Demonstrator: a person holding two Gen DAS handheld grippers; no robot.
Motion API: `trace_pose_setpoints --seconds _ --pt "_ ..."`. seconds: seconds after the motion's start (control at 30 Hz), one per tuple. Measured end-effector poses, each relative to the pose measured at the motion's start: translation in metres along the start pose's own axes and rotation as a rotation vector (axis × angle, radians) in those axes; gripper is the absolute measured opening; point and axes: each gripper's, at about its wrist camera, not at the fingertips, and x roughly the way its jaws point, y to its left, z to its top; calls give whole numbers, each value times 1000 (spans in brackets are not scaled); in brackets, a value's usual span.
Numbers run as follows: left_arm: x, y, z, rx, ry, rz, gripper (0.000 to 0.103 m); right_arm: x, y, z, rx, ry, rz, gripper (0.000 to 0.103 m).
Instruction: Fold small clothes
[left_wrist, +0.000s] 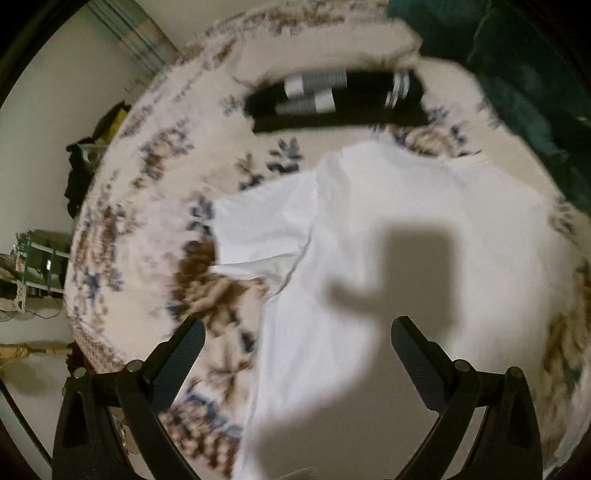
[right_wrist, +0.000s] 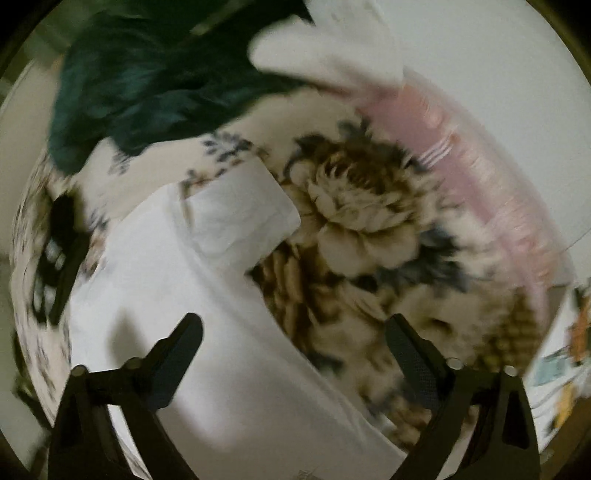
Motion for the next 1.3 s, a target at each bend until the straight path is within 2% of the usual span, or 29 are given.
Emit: trace_pose_setpoints --seconds 0.17,0.23,0.33,0.4,0.47,0.5,0.6,0.7,0.77,0.83,0.9,0.93,0.97,1.03,1.07,1.1,1.17,1.23,1.3 --pt "79 -27 12 -21 66 -22 103 103 -13 31 189 84 110 84" --pt "98 -36 14 -16 77 -36 103 132 -17 36 276 101 175 75" --pt "112 -38 14 -4 81 -40 103 149 -13 36 362 43 232 53" --pt "116 -32 13 -15 87 -51 103 147 0 35 336 -21 207 7" --pt "117 -22 12 -33 96 -61 103 132 29 30 232 -112 145 6" --pt "115 -15 11 -43 94 -67 103 124 50 26 140 -160 103 6" --pt "109 4 10 -69 65 -61 103 99 134 -7 -230 -309 -16 6" --pt "102 28 2 -92 25 -38 103 100 228 -75 -656 -415 -107 6" --pt "99 43 -3 -96 0 -18 103 116 269 -121 -858 -437 -143 6" --pt "102 58 -10 -98 -10 7 103 143 302 -168 -1019 -421 -178 6" --pt "108 74 -18 -107 4 23 103 172 318 -200 -1128 -374 -220 6" --pt "111 80 -22 -118 18 28 103 187 320 -213 -1167 -319 -244 6" --pt "116 90 -27 -138 37 31 103 196 321 -221 -1182 -267 -267 9" --pt "124 110 -33 -187 66 21 103 199 320 -226 -1153 -236 -279 12" --pt "126 117 -37 -215 79 14 103 194 317 -225 -1115 -214 -241 21" --pt "130 128 -40 -253 95 6 103 185 312 -220 -1060 -171 -182 45" --pt "139 148 -46 -328 128 -34 103 168 297 -208 -929 -87 -57 74" --pt "149 166 -48 -410 162 -99 103 153 281 -192 -793 -34 32 75" --pt "163 180 -49 -512 193 -211 103 143 267 -176 -696 -16 38 75"
